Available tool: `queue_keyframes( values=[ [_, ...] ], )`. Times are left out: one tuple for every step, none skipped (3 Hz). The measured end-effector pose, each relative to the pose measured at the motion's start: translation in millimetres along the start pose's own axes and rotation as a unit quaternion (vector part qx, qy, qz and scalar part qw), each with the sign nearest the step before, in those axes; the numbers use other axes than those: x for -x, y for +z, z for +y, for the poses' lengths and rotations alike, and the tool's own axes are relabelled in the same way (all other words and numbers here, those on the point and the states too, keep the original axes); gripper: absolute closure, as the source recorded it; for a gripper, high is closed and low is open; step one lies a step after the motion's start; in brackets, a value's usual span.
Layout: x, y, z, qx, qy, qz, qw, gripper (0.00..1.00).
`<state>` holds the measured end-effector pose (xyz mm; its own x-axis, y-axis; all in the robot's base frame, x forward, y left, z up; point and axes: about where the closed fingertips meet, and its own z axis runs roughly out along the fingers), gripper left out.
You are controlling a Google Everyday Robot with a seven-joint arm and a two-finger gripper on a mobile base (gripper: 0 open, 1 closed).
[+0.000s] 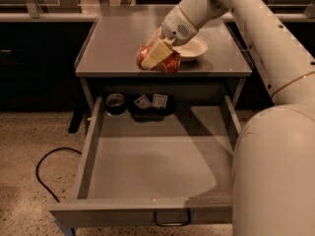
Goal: Place coke can into top drawer
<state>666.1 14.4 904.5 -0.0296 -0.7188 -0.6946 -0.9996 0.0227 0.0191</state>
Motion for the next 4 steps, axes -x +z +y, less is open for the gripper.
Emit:
queue_keyframes(
  values=[
    [6.1,9.7,-10.4,-0.002,-0.003,-0.013,0.9999,1.0],
    [10.7,12.7,-5.0,-0.006,-0.012,-0.043,0.999,1.0],
    [15.5,-5.6,19.6,-0.035,-0.016,-0.086,0.9955,1.0],
    [3.7,-24.9,58.2,-0.065,-0.017,-0.116,0.991,1.0]
  ],
)
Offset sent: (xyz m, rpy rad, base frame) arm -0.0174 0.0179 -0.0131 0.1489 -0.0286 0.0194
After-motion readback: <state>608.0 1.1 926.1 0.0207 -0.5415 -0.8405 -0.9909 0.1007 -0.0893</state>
